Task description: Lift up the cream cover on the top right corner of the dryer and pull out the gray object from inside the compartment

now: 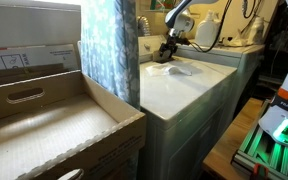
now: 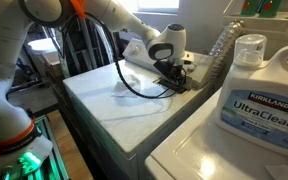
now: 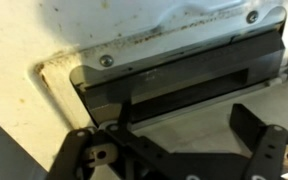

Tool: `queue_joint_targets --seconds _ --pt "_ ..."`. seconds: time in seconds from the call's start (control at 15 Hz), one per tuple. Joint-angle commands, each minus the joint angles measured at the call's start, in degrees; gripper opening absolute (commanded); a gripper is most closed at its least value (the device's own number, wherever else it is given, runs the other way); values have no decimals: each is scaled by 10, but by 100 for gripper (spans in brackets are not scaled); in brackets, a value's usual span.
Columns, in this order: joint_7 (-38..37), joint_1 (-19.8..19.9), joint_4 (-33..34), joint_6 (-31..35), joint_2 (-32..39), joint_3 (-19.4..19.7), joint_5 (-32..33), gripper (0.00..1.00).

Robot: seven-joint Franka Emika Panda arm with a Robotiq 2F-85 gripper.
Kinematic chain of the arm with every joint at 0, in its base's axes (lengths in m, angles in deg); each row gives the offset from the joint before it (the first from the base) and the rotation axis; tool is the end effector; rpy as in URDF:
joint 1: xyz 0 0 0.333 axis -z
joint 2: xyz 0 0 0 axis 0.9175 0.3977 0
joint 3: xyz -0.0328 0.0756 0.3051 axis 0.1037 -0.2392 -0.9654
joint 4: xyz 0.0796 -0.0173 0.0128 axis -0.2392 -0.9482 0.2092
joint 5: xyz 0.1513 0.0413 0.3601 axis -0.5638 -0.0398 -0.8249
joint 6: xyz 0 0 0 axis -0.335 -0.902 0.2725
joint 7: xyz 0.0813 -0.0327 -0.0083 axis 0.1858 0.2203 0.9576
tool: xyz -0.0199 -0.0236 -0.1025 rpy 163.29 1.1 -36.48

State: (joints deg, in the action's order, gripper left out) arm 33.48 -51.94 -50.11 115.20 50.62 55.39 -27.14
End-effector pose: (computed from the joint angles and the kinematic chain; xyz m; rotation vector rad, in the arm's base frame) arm 0.6877 -0.2016 0.2919 -2.9422 0.3058 -0.4342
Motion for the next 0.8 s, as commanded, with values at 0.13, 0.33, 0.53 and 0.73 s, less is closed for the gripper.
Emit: queue_joint_targets --seconds 0.13,0.33,0.53,0.73 --pt "-115 -33 11 -46 8 29 96 100" --pt "-134 -38 13 -45 14 35 125 100" --pt "-152 -43 15 -26 20 44 151 100" --pt "-172 -52 16 -17 26 54 173 100"
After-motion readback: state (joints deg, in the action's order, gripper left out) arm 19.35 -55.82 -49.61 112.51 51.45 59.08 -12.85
